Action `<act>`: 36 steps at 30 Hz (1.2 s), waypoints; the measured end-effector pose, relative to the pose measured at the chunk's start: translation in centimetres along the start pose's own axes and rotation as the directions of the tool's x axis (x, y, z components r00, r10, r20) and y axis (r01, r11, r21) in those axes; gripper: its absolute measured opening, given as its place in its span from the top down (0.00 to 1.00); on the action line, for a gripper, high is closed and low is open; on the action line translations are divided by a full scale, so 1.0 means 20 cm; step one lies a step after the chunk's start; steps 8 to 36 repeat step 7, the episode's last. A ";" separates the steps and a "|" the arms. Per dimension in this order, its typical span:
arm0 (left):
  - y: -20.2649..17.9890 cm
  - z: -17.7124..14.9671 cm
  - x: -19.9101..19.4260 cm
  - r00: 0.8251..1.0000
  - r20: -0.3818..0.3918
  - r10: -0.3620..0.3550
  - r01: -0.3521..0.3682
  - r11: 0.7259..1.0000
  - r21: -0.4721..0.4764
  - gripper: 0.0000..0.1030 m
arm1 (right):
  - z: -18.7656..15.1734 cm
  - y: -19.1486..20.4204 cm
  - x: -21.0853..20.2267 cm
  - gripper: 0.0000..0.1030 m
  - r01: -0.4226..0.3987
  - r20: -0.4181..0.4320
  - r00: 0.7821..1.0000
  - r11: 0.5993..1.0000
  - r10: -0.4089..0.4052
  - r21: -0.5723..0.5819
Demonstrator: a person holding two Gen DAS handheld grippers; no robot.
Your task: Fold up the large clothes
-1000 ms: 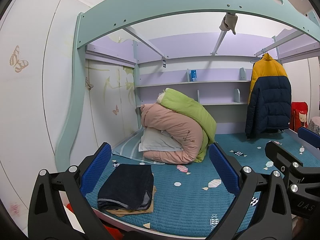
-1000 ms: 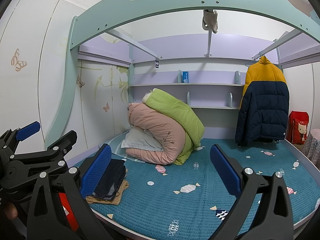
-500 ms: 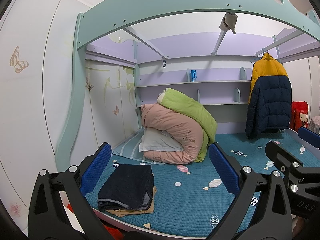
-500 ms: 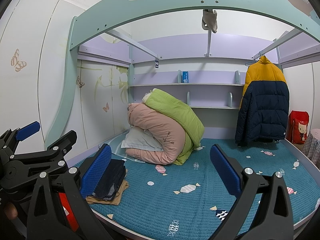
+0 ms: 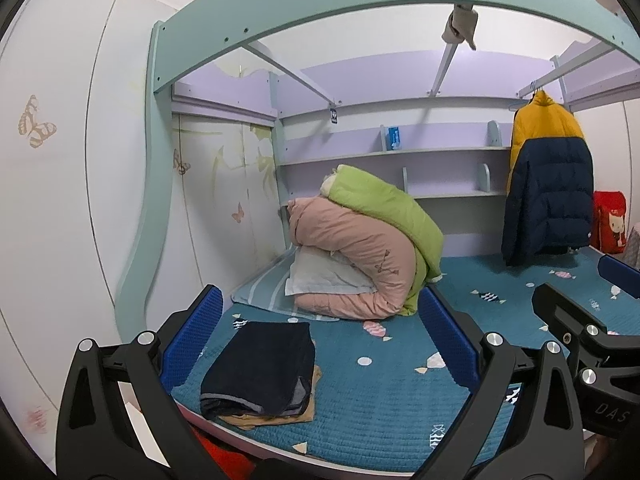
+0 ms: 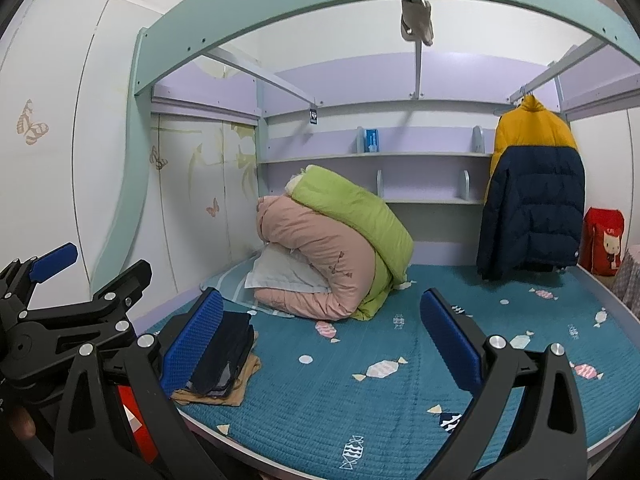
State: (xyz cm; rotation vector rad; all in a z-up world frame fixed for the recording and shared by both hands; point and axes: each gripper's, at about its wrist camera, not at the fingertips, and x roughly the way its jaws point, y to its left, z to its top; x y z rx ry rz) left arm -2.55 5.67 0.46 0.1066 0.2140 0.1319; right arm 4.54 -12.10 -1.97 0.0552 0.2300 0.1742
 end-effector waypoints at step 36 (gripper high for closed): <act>-0.10 -0.06 0.20 0.998 -0.055 -0.009 0.011 0.999 0.052 0.05 | -0.09 -0.12 0.17 0.07 0.003 -0.061 0.998 0.998 0.001 0.064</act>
